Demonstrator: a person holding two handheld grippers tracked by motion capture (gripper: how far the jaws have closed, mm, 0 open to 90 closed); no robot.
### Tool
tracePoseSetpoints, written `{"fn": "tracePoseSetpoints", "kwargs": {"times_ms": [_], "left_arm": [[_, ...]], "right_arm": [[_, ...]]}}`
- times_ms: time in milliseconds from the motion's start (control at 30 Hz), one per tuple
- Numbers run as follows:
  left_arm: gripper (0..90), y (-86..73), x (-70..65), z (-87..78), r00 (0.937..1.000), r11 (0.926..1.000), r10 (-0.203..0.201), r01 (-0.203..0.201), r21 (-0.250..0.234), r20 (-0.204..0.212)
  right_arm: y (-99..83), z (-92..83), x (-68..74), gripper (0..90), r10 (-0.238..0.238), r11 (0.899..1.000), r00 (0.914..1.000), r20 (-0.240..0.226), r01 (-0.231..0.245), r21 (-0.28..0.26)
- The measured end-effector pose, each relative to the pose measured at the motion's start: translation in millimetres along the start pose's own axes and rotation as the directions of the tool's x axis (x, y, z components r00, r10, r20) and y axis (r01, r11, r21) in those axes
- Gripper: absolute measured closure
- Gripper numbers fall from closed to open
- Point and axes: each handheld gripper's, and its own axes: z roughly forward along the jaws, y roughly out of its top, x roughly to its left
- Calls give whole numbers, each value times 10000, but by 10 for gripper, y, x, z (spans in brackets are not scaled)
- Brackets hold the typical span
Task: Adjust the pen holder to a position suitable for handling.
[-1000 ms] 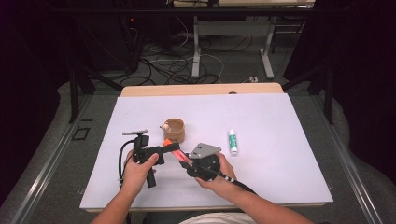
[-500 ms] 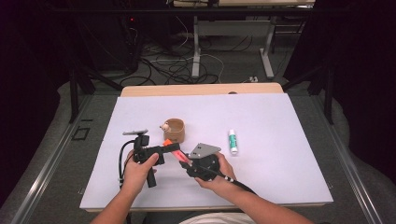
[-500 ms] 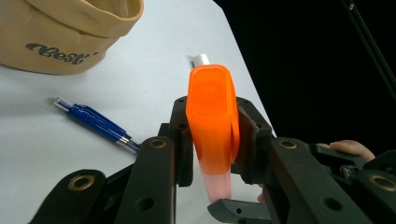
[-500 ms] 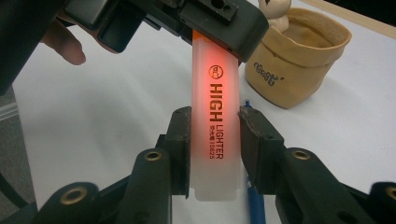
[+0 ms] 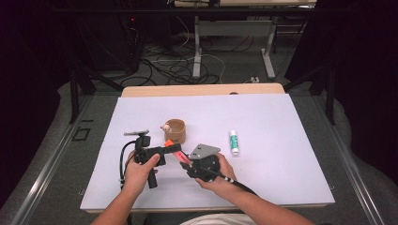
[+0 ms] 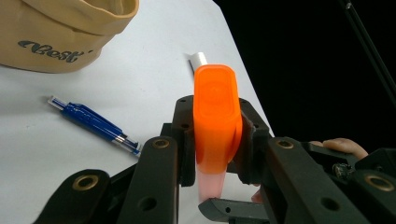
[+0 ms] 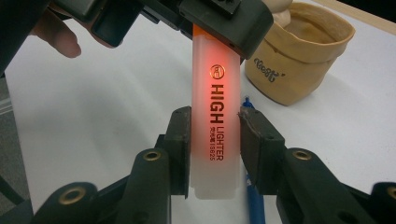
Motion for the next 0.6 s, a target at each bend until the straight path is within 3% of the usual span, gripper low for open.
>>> {"fn": "tracePoseSetpoints", "kwargs": {"times_ms": [67,167,233,267,367,400,600], "left_arm": [[742,-4,-19,3,9996,9996,-294,294,-51,19],[743,10,-5,-25,10000,9999,-92,92,66,-9],[743,8,-15,-30,9997,9996,-249,248,-163,-50],[743,17,2,-45,10000,9999,3,-3,-106,-74],[743,27,19,-69,9998,9999,105,-107,-129,-153],[743,25,12,-69,9999,9998,-63,60,-189,-152],[743,34,19,-88,9994,9984,-10,-8,-563,-332]], "right_arm": [[-1,7,-4,640,13,10000,10000,36,-13,-57],[1,2,-15,614,49,10000,10000,2,-49,31],[3,2,-30,589,135,9999,9999,-30,-135,-56],[7,-7,-42,577,117,9999,9999,-49,-117,-32],[20,-21,-72,520,227,9996,9997,-88,-229,-178],[26,-29,-82,504,258,9996,9996,-128,-260,-119],[20,-58,-160,423,-89,9999,9996,-268,85,-137]]}}
